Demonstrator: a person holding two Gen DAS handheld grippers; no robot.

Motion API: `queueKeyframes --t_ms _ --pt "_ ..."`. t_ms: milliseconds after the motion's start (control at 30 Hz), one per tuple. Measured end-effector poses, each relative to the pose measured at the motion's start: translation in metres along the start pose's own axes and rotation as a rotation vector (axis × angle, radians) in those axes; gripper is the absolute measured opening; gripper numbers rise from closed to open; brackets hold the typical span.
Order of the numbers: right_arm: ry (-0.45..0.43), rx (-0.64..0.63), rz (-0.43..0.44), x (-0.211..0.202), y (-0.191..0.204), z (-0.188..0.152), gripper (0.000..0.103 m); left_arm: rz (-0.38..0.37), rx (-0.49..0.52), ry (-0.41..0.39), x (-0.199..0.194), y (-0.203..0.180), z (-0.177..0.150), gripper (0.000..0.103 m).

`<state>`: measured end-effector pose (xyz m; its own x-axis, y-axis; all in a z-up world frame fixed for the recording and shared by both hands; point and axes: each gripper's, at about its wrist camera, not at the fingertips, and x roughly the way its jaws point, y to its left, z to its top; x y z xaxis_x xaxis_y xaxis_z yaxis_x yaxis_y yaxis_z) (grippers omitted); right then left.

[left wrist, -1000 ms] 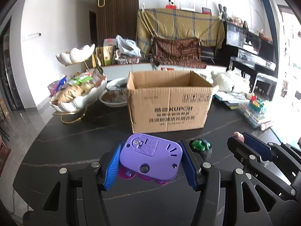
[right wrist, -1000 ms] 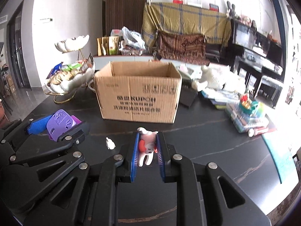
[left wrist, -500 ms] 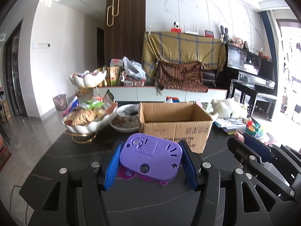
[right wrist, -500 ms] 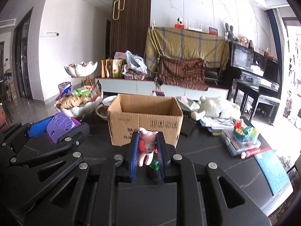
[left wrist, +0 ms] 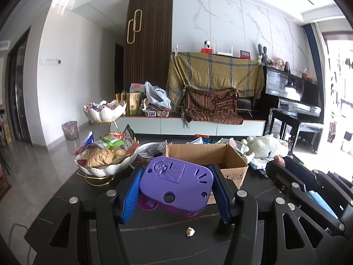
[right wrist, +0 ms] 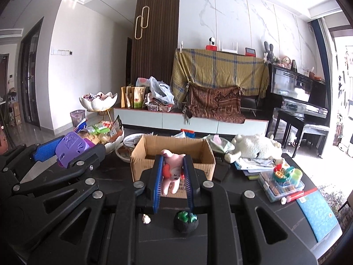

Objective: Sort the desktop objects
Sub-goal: 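Lift the purple toy and pink bunny with both grippers toward the cardboard box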

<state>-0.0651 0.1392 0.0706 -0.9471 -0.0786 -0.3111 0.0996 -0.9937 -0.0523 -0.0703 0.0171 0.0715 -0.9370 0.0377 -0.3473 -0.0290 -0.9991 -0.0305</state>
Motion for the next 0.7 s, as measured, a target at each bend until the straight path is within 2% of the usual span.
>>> queueKeyframes --t_ms 300,700 --pt "-0.008 -0.002 -0.002 0.015 -0.001 0.007 0.016 0.008 0.015 0.01 0.016 -0.001 0.005 0.054" --pt "0.031 0.019 0.012 0.043 -0.009 0.006 0.016 0.019 0.046 0.029 0.044 -0.008 0.007 0.055"
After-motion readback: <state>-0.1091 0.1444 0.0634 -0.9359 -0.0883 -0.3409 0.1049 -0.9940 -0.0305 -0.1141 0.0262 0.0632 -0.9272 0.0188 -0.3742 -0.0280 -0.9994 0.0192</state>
